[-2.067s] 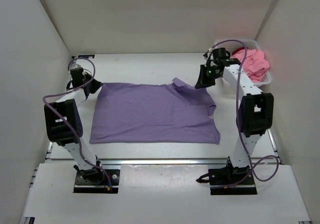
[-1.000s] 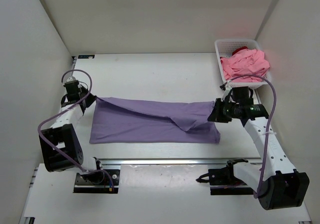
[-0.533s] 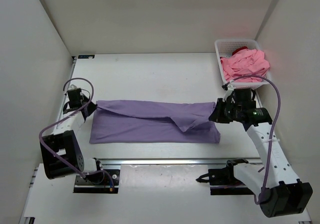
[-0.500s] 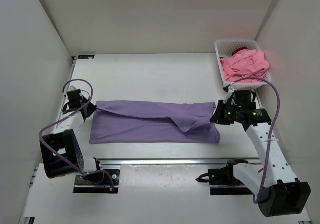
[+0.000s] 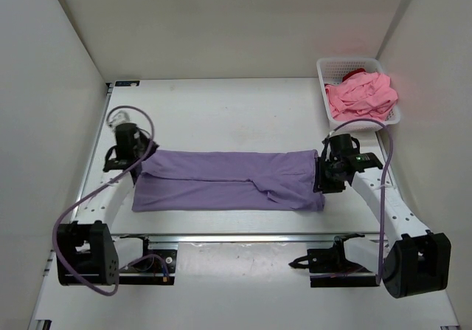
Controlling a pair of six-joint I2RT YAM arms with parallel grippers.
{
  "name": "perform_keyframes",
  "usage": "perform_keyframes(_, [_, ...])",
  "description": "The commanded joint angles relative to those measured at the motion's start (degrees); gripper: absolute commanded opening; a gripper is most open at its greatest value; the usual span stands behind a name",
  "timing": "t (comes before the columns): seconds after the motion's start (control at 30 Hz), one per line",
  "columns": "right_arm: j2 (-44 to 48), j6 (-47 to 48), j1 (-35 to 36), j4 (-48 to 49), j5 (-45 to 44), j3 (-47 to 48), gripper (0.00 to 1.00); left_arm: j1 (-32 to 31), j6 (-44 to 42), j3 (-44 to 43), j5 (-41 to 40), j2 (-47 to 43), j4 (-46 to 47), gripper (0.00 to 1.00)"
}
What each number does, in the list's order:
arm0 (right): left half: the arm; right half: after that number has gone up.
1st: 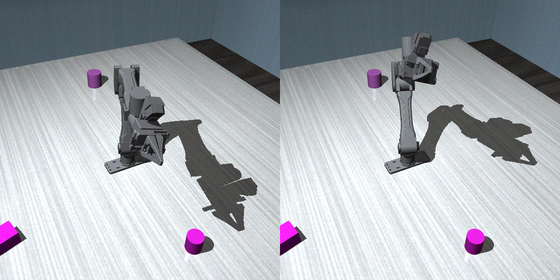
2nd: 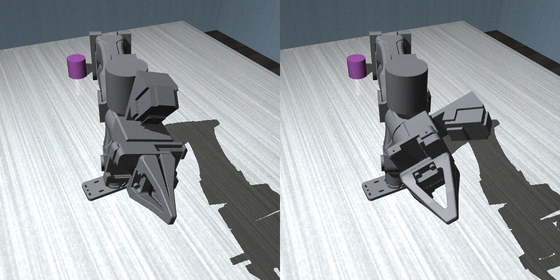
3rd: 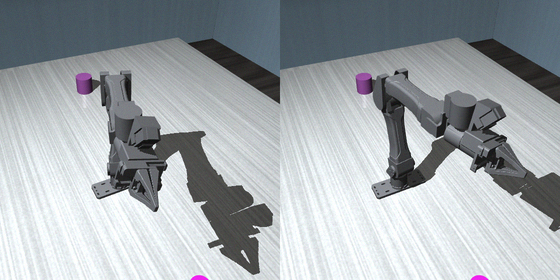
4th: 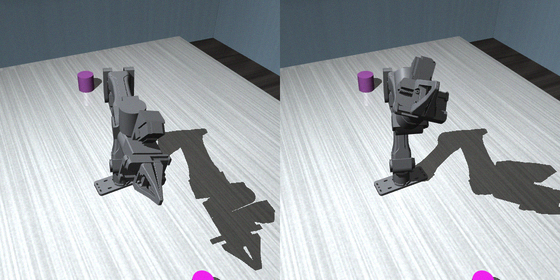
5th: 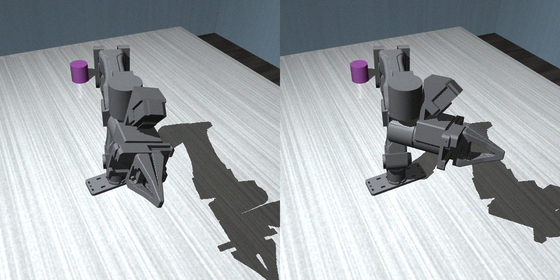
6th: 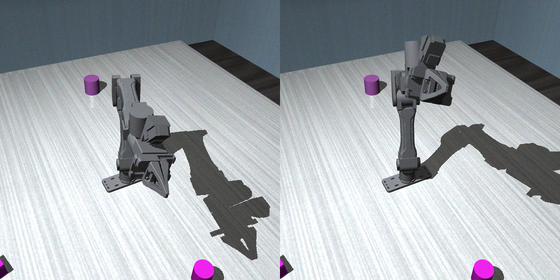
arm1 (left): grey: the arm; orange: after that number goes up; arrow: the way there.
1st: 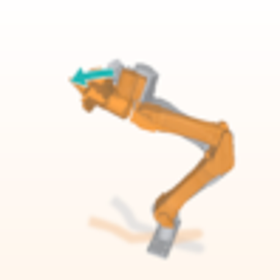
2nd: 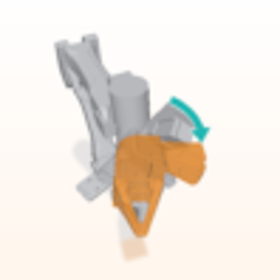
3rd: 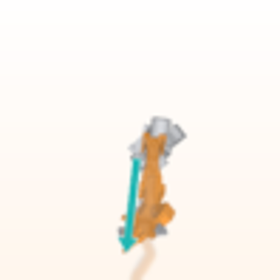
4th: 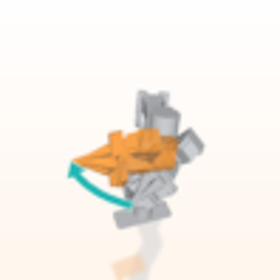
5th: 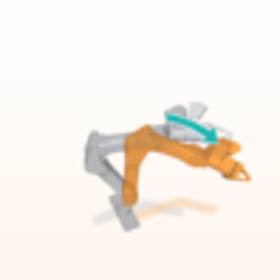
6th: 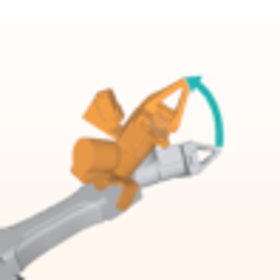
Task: Fold and stack the t-shirts
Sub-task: Fold the other side of the tshirt into a rectangle
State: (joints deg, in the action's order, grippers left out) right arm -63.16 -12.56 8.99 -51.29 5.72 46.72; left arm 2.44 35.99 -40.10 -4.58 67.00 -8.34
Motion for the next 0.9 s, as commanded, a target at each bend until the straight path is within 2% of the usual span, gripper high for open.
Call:
perform_keyframes(0.0, [3.64,-1.59,4.00,2.24,-5.71,4.69,0.33,-13.04,-2.58,-2.00,1.42,-0.47,0.78,0.11])
perform_keyframes(0.03, [4.00,-2.12,4.80,2.59,-4.76,5.74,0.33,-21.42,-2.59,-2.53,0.46,0.66,-0.35,0.10])
perform_keyframes(0.07, [3.83,-2.12,5.24,3.38,-1.88,6.88,0.28,-30.47,-2.68,-3.14,-1.03,2.15,-0.19,0.10])
perform_keyframes(0.13, [2.78,-2.03,6.12,4.79,4.53,6.72,0.09,-39.91,-0.93,-5.33,0.09,5.74,-0.01,0.10])
perform_keyframes(0.17, [2.25,-2.56,8.12,6.01,6.05,6.20,0.00,-43.27,2.13,-5.78,4.36,8.82,1.99,0.09])
perform_keyframes(0.27, [0.49,-6.32,15.93,9.43,5.27,3.47,0.00,-48.30,7.77,-6.13,13.43,16.29,7.09,0.07])
perform_keyframes(0.33, [0.32,-8.78,19.90,14.36,7.27,0.32,0.00,-48.58,9.88,-4.57,14.77,17.29,10.96,0.03])
perform_keyframes(0.4, [-0.13,-10.47,22.73,21.02,10.10,-1.71,0.05,-45.78,11.91,-1.22,16.69,15.01,17.01,0.05])
perform_keyframes(0.53, [-3.36,-11.88,27.30,29.21,9.67,-3.65,0.16,-40.77,8.33,1.60,18.20,9.12,16.43,0.06])
perform_keyframes(0.6, [-6.79,-11.00,28.61,29.93,9.85,-2.25,0.16,-39.53,5.95,2.30,19.07,5.44,15.38,0.10])
perform_keyframes(0.7, [-12.95,-9.42,30.38,28.18,3.97,-0.23,0.20,-39.44,2.08,2.48,18.91,2.71,12.48,0.13])
perform_keyframes(0.87, [-19.01,-8.54,32.92,24.13,-5.35,2.67,0.26,-39.79,1.36,4.84,18.20,0.68,13.34,0.12])
